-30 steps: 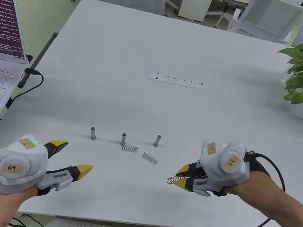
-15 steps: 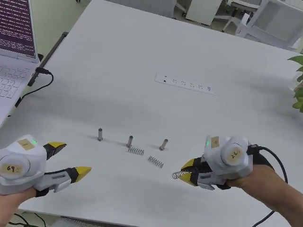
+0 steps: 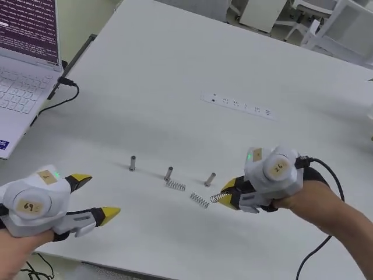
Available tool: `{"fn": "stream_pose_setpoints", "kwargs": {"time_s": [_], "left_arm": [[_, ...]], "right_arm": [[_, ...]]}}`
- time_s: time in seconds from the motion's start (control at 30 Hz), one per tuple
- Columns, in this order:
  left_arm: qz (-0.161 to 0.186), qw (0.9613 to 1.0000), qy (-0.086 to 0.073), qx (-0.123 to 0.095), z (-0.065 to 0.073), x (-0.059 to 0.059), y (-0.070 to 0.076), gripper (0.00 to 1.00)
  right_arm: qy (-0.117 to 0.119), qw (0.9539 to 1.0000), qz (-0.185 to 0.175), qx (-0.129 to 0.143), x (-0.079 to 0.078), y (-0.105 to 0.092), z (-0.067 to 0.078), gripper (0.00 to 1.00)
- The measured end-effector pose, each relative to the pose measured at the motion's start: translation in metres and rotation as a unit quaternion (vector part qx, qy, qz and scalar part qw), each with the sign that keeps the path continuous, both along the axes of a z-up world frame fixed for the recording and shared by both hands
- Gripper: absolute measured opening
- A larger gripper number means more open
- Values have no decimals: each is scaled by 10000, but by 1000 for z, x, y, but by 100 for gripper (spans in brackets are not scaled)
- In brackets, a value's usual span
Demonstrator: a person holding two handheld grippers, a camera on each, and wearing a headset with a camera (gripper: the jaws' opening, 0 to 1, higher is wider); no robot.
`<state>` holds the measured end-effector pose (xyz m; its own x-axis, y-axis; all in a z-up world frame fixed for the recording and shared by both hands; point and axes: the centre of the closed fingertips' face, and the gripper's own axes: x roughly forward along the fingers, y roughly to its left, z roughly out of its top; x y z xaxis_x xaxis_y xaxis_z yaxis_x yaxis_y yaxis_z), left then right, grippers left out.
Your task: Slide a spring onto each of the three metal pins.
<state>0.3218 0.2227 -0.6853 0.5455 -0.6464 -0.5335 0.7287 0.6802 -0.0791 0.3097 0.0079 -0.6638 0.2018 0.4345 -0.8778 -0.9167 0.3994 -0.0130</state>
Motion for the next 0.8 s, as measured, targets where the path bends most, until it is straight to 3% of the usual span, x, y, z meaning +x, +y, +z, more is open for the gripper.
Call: {"fn": "stream_pose_setpoints", "kwargs": {"time_s": [0.37,0.8], "left_arm": [[41,9999,-4,-105,2,3,0,53],[61,9999,-30,-150,3,7,4,53]], "right_arm": [[-82,9993,345,-66,38,29,7,8],[-56,9980,635,-30,66,69,-5,8]]}}
